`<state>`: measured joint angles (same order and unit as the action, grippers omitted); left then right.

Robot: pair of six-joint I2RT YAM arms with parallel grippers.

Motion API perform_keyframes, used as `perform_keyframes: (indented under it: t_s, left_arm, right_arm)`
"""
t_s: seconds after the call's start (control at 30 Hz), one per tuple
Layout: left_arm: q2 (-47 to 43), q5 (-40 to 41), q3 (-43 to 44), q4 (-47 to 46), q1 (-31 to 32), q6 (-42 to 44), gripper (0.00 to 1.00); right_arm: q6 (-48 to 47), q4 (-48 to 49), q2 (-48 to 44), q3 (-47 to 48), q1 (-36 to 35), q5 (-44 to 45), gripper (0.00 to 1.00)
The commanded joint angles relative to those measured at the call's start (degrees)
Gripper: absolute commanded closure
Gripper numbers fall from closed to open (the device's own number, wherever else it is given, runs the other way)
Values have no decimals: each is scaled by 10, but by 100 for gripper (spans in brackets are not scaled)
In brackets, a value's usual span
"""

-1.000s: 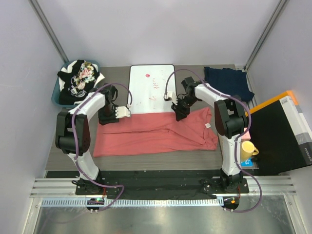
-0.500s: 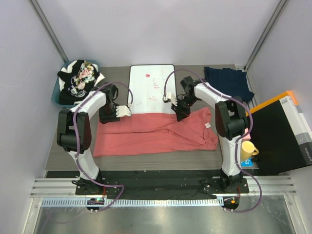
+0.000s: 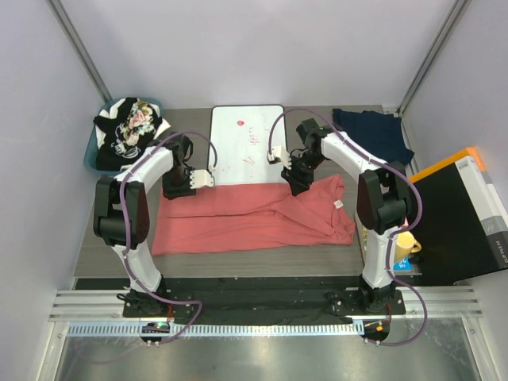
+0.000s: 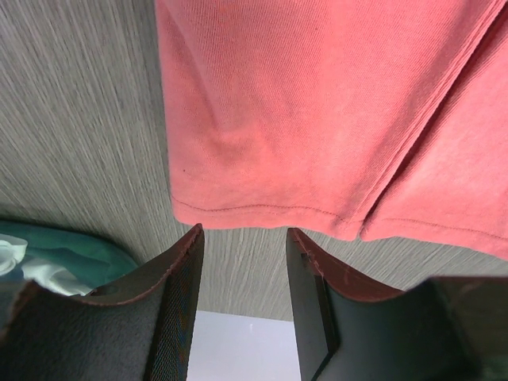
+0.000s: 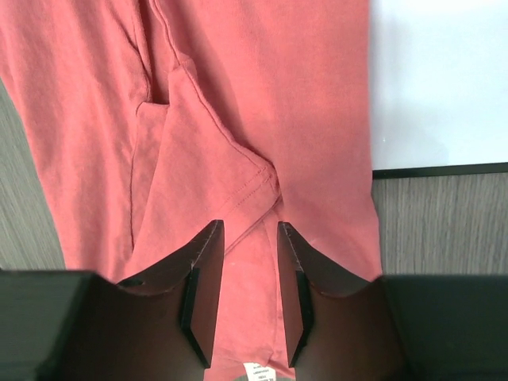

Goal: Fold and stack the t-shirts
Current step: Fold the other side of the tshirt into a rectangle

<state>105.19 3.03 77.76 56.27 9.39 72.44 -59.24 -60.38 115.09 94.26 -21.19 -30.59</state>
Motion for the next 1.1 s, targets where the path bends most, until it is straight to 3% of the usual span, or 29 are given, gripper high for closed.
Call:
perform_keyframes:
  t_s: [0.0,0.67,1.07]
  left_arm:
    - [2,-10,15,-3,3,0,53]
    - [1,-9,13,-6,3,-7,53]
    - [7,-10,16,-11,3,-6,53]
  right_arm:
    - [15,-12,-3,0,-1,-4,64]
    - [25,-6,87,63,19,-26,66]
    - [26,-11,85,48,9,-48,63]
